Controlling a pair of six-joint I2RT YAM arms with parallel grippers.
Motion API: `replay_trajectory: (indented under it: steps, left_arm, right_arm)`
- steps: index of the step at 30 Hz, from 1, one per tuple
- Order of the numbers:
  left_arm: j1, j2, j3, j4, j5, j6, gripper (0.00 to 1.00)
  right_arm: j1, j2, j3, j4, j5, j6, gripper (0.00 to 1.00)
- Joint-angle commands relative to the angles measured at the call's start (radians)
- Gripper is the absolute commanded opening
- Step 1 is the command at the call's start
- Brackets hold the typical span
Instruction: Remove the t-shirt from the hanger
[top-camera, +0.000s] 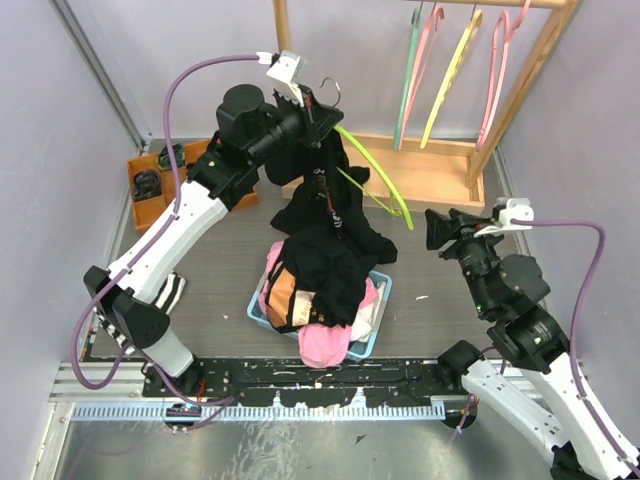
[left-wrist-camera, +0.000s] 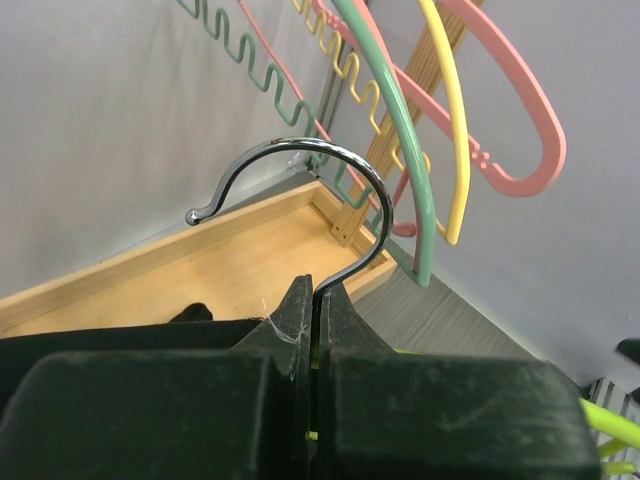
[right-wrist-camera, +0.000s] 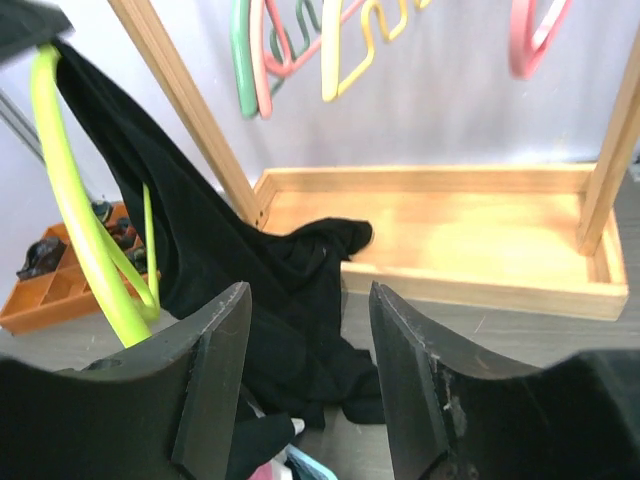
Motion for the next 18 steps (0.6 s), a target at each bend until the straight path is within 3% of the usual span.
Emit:
replay_trajectory:
  steps: [1,10,18]
  left_arm:
    - [-0.009,-0.066,-0.044,0.108,-0.015,0.027,0.00]
    - [-0.069,-0.064,-0.106,0.103,-0.059,0.067,0.00]
    - [-0.142,-0.005,-0.038,0.034,-0.091,0.106,0.00]
  right_arm:
    - [0.002,0.014,0.109,0.007,0.040,-0.087,0.57]
    - [0.002,0.108,0.234,0.036,-0.168,-0.114,0.60]
    - [0.002,0.257,0.322,0.055,-0.373,-0.119,0.61]
